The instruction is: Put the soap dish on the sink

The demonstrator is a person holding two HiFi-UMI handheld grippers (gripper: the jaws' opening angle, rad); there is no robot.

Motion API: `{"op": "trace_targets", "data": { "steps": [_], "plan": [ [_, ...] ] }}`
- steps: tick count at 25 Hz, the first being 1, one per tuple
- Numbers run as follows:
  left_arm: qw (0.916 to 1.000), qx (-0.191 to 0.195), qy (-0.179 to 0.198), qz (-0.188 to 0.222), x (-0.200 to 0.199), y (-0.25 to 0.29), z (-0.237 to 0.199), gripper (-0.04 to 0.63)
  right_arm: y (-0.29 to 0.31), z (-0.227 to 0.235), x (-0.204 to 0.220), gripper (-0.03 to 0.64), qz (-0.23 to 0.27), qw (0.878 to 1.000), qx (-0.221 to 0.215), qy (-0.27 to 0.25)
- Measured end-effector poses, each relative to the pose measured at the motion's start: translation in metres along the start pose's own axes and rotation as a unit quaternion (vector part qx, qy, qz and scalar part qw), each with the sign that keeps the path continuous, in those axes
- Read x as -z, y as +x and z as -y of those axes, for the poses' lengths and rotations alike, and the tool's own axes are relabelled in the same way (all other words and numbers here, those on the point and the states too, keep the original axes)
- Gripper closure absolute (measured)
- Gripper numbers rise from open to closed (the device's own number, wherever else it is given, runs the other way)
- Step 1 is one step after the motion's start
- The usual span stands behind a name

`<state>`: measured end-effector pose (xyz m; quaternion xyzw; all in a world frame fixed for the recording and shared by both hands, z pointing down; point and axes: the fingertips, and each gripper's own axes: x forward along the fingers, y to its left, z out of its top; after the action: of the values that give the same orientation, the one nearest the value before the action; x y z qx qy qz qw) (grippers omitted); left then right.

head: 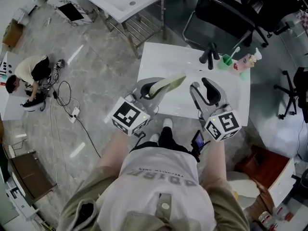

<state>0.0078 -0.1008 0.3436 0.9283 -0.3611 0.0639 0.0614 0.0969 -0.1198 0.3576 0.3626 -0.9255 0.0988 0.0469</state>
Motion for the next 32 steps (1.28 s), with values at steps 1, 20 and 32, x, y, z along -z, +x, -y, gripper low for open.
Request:
{"op": "trace_targets", "data": {
  "steps": [1, 20, 32],
  "plan": [
    [1.0, 0.008, -0.004, 0.0, 0.002, 0.003, 0.001, 0.583, 0.004, 0.0, 0.005, 0.42, -0.009, 1.0, -0.013, 0.005],
    [0.9934, 0.097, -0.061, 0.002, 0.016, 0.053, 0.019, 0.583, 0.022, 0.009, 0.041, 0.53, -0.051, 0.981, -0.173, 0.069],
    [0.9941, 0.069, -0.081, -0.021, 0.037, 0.064, -0.003, 0.56, 0.033, 0.023, 0.058, 0.558, -0.088, 0.976, -0.155, 0.123]
  ]
}}
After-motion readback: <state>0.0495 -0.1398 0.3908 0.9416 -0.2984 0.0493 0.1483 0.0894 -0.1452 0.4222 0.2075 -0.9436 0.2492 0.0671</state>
